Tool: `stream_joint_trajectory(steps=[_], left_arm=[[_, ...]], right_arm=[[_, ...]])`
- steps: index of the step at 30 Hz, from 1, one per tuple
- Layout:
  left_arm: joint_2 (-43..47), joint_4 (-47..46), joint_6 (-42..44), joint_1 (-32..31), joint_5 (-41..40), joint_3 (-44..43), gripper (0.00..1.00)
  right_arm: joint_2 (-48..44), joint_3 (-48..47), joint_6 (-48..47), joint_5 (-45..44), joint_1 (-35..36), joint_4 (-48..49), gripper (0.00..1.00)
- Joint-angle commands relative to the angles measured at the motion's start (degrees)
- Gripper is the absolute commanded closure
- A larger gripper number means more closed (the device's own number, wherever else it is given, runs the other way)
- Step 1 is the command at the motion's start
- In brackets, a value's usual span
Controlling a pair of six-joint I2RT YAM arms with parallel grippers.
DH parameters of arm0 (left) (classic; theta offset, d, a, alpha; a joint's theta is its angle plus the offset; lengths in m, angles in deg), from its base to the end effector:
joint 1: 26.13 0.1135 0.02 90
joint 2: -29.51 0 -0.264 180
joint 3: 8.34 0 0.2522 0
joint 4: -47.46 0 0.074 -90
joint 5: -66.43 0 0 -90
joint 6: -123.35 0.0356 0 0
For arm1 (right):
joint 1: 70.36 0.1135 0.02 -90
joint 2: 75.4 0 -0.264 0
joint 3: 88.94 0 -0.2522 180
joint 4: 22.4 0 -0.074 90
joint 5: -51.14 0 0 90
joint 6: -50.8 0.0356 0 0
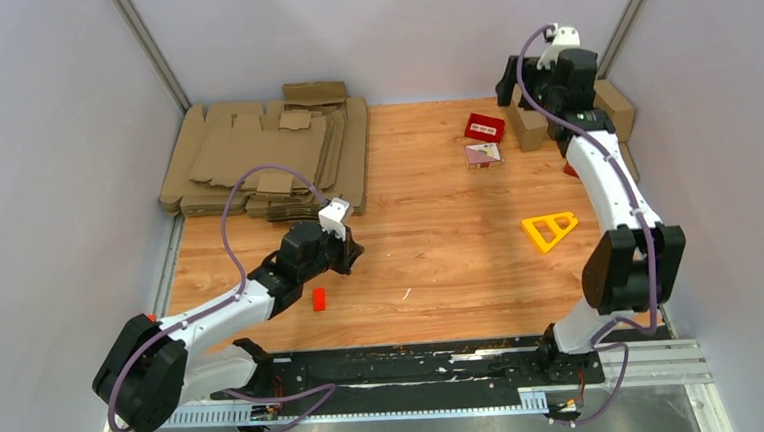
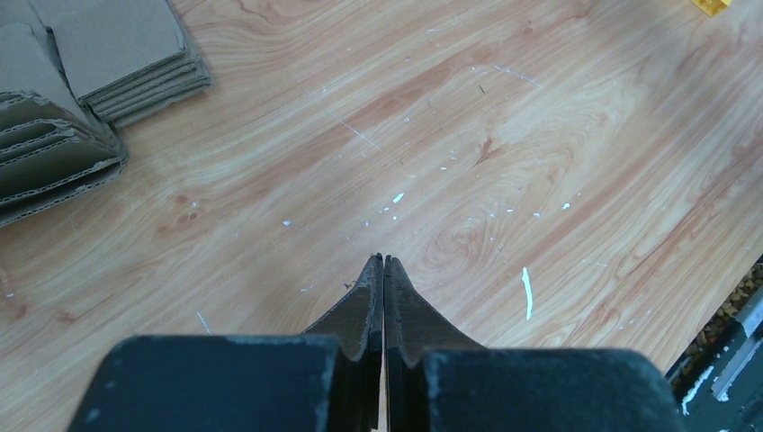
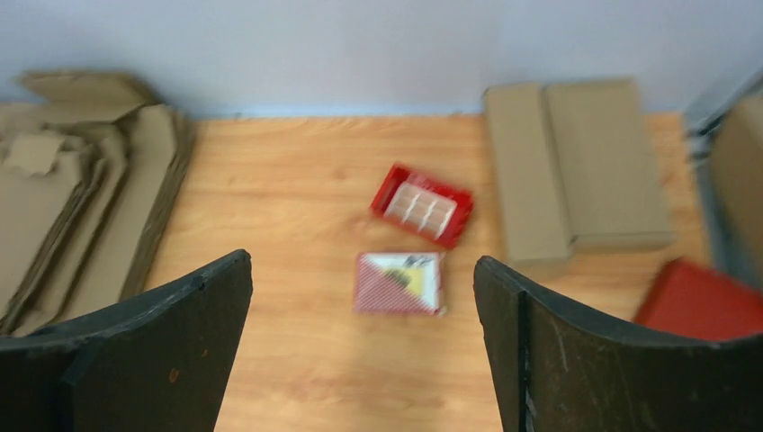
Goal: Fold the paper box
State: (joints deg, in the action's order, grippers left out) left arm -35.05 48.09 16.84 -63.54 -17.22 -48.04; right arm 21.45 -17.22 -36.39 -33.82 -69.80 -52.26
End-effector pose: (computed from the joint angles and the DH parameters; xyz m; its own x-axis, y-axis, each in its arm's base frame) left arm 0.1836 -0.1454 0.1988 -0.5219 0.0436 -0.8519 0.5578 0.7730 -0.3022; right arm 0.4025 0.0071 0.3910 -0.3203 0.0457 -0.9462 -0.0775 0.9942 0.0743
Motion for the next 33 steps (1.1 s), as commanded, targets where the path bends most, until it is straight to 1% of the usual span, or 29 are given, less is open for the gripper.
stream_joint_trajectory(steps=[1,3,4,5,6,7,8,9,10,11,14,18,22,23,25,26,28,31,33], left_arm=[[1.65,-3.24,-0.52,0.12,0.13,-1.03,1.0],[2.26,-3.47,-0.54,0.12,-0.6,-0.65,0.96],[2.58,-3.53,-0.59,0.14,-1.03,-0.43,0.94],[2.92,-3.61,-0.62,0.14,-1.5,-0.24,0.88],[3.56,-3.66,-0.63,0.12,-2.04,0.01,0.79],[4.09,-3.66,-0.63,0.12,-2.5,0.2,0.64],[4.93,-3.77,-0.56,0.12,-2.98,0.59,0.43],[5.86,-4.25,-0.47,0.14,-3.69,1.22,0.19],[7.05,-4.8,-0.45,0.11,-4.68,2.03,0.03],[8.33,-5.35,-0.32,0.14,-5.85,3.25,0.0],[12.4,-4.96,0.45,0.13,-10.76,4.92,0.0],[16.84,-5.95,2.22,0.14,-17.65,7.69,0.0],[18.46,-9.38,4.57,0.1,-22.8,11.12,0.0],[18.75,-10.39,5.42,0.06,-24.36,12.02,0.0],[19.97,-12.47,5.97,0.2,-29.04,14.11,0.0],[20.52,-13.29,6.11,0.23,-30.11,15.08,0.0],[23.01,-13.54,6.11,0.51,-32.66,16.29,0.0],[26.77,-10.89,4.86,1.27,-34.12,17.17,0.0],[28.6,-8.66,3.66,1.77,-34.37,17.18,0.0]], right_arm=[[-9.85,17.69,9.87,10.79,0.14,8.04,0.06],[-14.65,25.62,10.85,11.4,0.16,12.83,0.01],[-16.98,29.59,11.1,11.46,0.2,15.03,0.0],[-19.08,33.15,11.35,11.3,0.23,17.74,0.0],[-21.26,37.04,11.68,11.19,0.23,20.05,0.0],[-23.41,41.01,12.07,11.1,0.28,22.32,0.0],[-25.4,44.65,12.98,11.07,0.31,24.89,0.0],[-27.26,48.4,14.82,11.13,0.4,27.22,0.0],[-29.03,51.81,16.38,11.11,0.61,29.37,0.0],[-30.68,54.76,17.92,10.91,1.05,31.01,0.0],[-35.8,61.89,19.29,10.22,1.54,33.06,0.0],[-43.24,69.83,20.4,3.96,1.64,31.87,0.0],[-48.03,74.02,19.64,3.82,1.63,30.27,0.0],[-48.41,74.24,19.86,2.49,1.64,29.02,0.0],[-48.08,73.52,21.64,-0.58,1.6,25.19,0.0],[-47.12,72.72,22.0,-1.57,1.61,23.53,0.01],[-44.11,71.34,23.19,-1.58,1.64,21.82,0.0],[-38.74,68.66,26.5,-2.26,1.62,19.74,0.0],[-35.78,67.04,30.05,-4.34,1.64,18.14,0.0]])
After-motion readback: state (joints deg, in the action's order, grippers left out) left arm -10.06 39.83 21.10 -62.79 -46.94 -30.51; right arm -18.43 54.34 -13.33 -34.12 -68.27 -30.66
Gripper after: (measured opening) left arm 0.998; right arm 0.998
